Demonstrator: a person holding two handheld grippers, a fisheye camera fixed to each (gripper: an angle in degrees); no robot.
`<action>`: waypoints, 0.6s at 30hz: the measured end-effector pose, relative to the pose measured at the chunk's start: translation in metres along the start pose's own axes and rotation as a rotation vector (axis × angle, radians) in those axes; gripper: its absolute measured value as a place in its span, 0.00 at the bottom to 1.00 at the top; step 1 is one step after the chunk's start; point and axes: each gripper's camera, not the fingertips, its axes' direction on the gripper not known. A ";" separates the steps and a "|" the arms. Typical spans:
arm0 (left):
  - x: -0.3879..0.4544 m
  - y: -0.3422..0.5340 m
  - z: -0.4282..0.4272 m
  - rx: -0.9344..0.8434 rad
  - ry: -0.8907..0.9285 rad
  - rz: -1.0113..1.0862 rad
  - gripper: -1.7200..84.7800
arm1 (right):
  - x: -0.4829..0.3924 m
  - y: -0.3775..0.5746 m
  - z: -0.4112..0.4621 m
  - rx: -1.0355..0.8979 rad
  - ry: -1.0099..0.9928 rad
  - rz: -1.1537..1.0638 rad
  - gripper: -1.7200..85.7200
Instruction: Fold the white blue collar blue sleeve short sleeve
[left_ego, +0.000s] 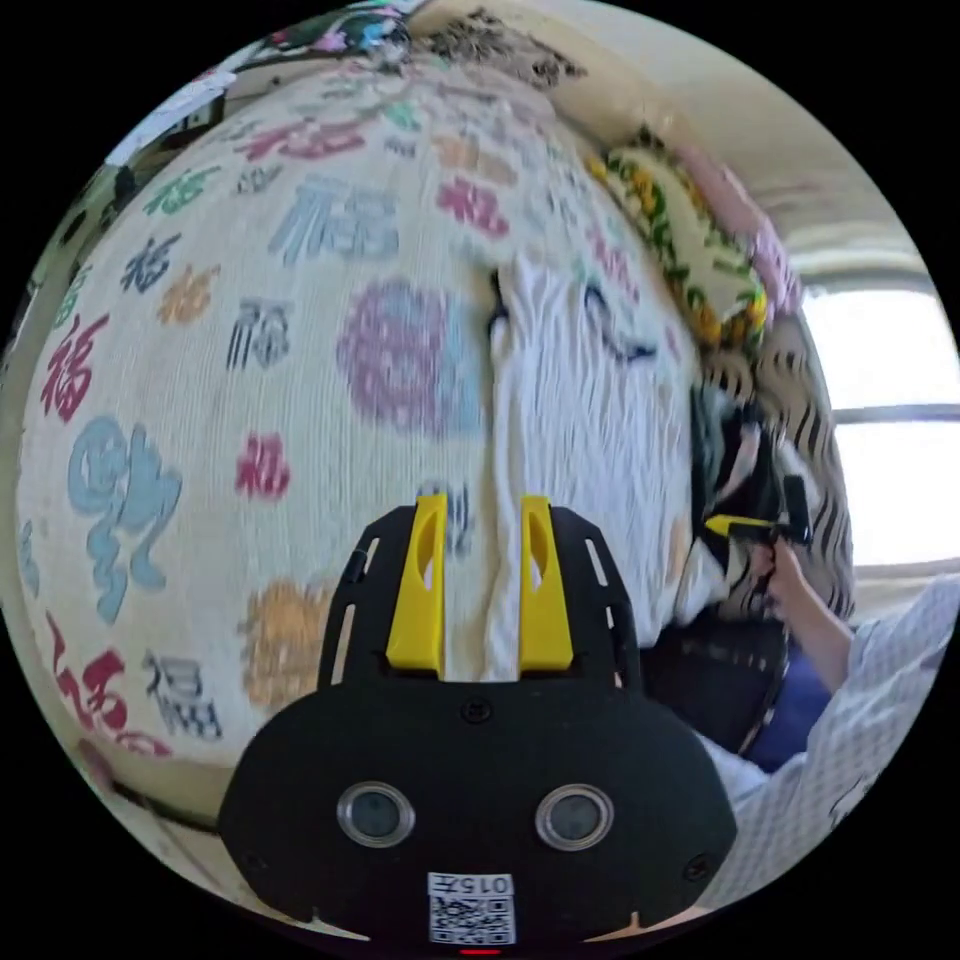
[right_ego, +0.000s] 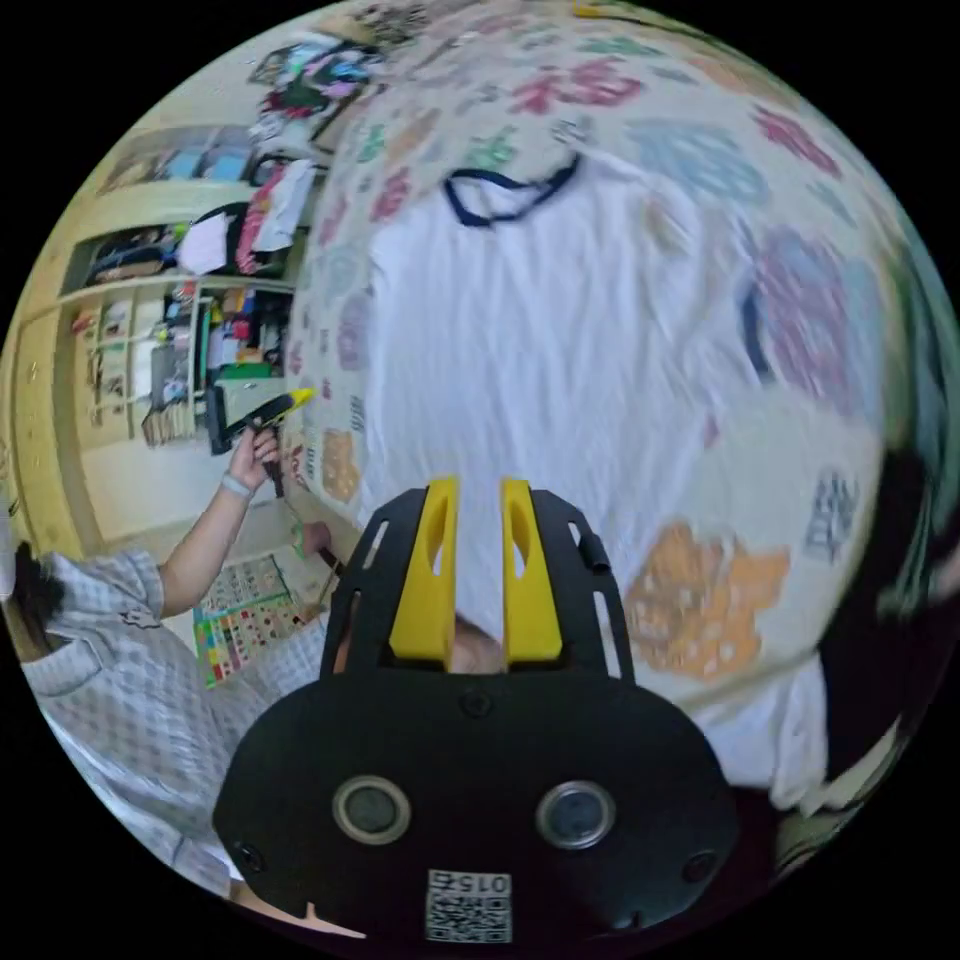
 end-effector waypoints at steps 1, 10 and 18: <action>-0.002 -0.029 -0.001 0.092 0.038 -0.034 0.13 | -0.025 -0.044 0.002 0.010 -0.024 -0.092 0.10; 0.001 -0.155 0.077 0.133 0.048 -0.150 0.05 | -0.208 -0.284 0.068 -0.048 0.016 -0.503 0.10; 0.104 -0.108 0.068 0.274 -0.132 0.227 0.01 | -0.265 -0.356 0.177 -0.255 0.219 -0.600 0.08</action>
